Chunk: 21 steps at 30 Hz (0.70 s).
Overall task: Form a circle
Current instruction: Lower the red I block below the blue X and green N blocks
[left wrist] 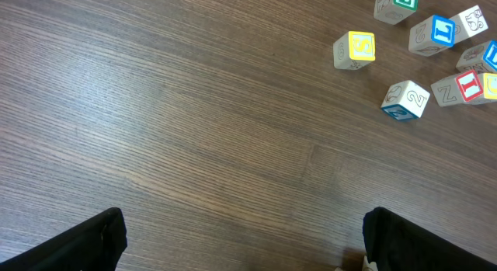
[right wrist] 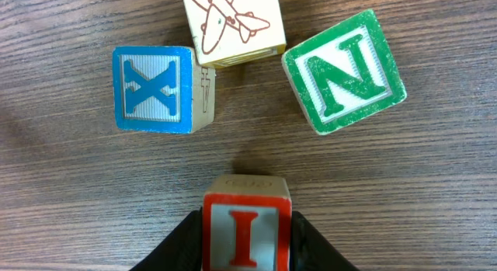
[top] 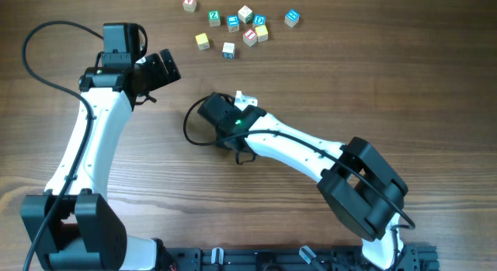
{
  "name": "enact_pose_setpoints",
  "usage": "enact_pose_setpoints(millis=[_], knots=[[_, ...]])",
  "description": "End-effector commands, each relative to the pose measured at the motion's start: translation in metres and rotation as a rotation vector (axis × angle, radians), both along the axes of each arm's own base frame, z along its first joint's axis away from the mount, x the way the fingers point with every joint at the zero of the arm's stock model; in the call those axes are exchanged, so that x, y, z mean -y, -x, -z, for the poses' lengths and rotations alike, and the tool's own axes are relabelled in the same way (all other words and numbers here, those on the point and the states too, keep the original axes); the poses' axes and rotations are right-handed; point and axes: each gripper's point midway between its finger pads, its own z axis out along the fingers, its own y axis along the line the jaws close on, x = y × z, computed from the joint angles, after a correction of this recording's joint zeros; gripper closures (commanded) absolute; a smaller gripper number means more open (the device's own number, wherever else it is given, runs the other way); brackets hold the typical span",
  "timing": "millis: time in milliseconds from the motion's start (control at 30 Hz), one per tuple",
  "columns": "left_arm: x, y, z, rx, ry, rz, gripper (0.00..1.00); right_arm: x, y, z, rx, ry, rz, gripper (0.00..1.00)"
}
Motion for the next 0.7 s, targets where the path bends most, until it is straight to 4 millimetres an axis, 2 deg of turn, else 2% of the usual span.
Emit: enact_pose_setpoints(millis=[0, 467, 600, 667], knots=[[-0.0032, -0.0007, 0.0008, 0.0, -0.003, -0.016, 0.0, 0.0042, 0.0023, 0.0067, -0.008, 0.019, 0.011, 0.64], [-0.0032, -0.0007, 0.0008, 0.0, -0.003, -0.016, 0.0, 0.004, 0.0037, 0.007, -0.015, 0.018, 0.008, 0.6], [-0.0032, -0.0007, 0.0008, 0.0, -0.003, -0.016, 0.0, 0.0031, 0.0048, 0.0072, -0.021, 0.013, 0.006, 0.52], [-0.0032, -0.0007, 0.0008, 0.0, -0.003, -0.016, 0.0, 0.0021, 0.0057, 0.0073, -0.027, 0.008, 0.005, 0.52]])
